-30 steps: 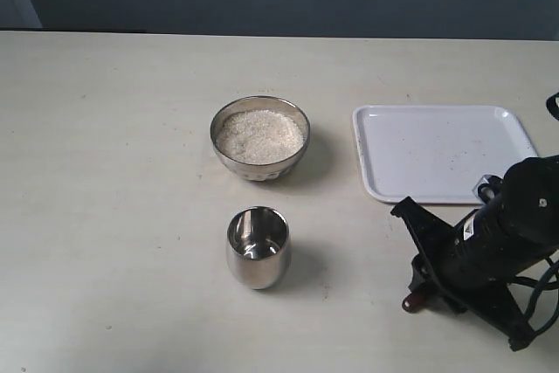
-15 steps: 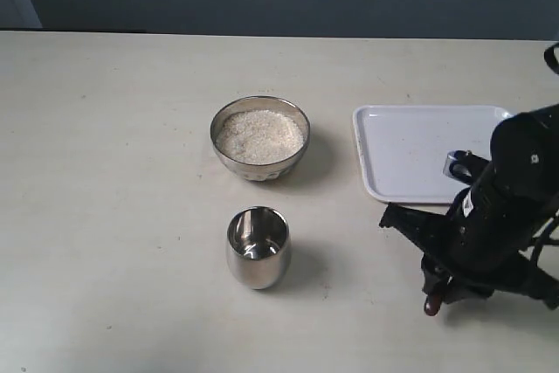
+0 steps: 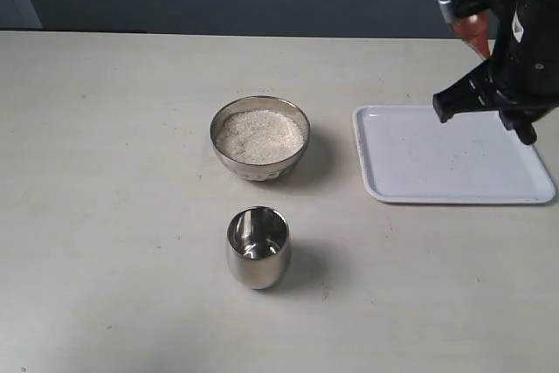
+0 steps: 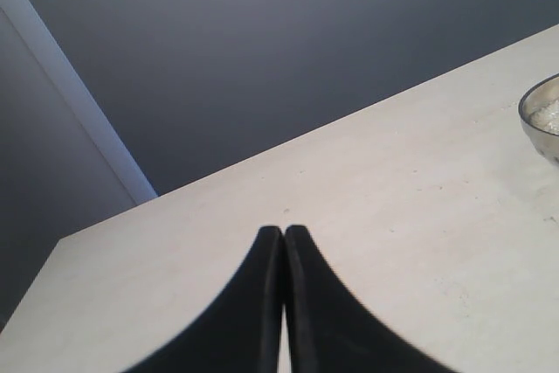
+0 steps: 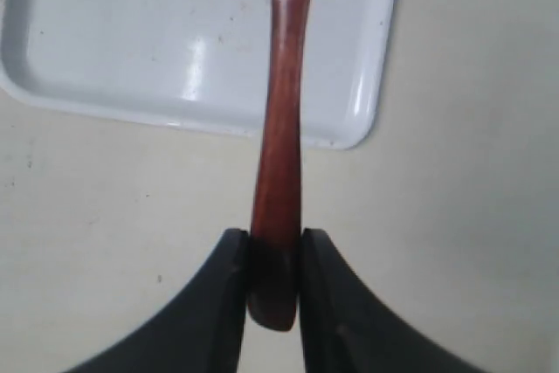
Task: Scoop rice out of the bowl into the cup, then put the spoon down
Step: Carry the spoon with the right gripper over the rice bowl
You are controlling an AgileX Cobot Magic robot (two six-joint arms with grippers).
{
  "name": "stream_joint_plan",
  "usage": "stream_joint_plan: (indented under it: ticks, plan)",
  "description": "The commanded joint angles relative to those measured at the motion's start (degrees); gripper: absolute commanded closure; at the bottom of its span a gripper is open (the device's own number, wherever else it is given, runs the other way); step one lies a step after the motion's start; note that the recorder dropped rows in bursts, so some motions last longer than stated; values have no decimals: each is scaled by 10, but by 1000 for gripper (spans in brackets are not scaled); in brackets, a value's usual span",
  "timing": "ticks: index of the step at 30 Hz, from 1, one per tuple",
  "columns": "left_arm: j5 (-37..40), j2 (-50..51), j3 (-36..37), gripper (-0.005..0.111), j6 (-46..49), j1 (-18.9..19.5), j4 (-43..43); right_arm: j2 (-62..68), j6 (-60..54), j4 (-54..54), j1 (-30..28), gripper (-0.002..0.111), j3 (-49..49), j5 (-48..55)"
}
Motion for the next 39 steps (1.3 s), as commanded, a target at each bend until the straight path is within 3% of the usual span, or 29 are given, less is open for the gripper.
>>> stream_joint_plan:
  ticks: [1,11,16,23,27,39]
  plan:
    - [-3,-3,-3,106,-4,0,-2,26,-91,-25,12,109,-32,7]
    - [-3,-3,-3,106,-4,0,-1,167,-167,-258,132,109,-38,7]
    - [-3,-3,-3,106,-4,0,-1,217,-182,-345,162,109,-38,7]
    - [-3,-3,-3,106,-4,0,-1,252,-186,-331,187,109,-116,7]
    - [-3,-3,-3,106,-4,0,-1,262,-247,-271,201,109,-160,7]
    - [-3,-3,-3,106,-4,0,0,304,-255,-262,219,109,-163,7]
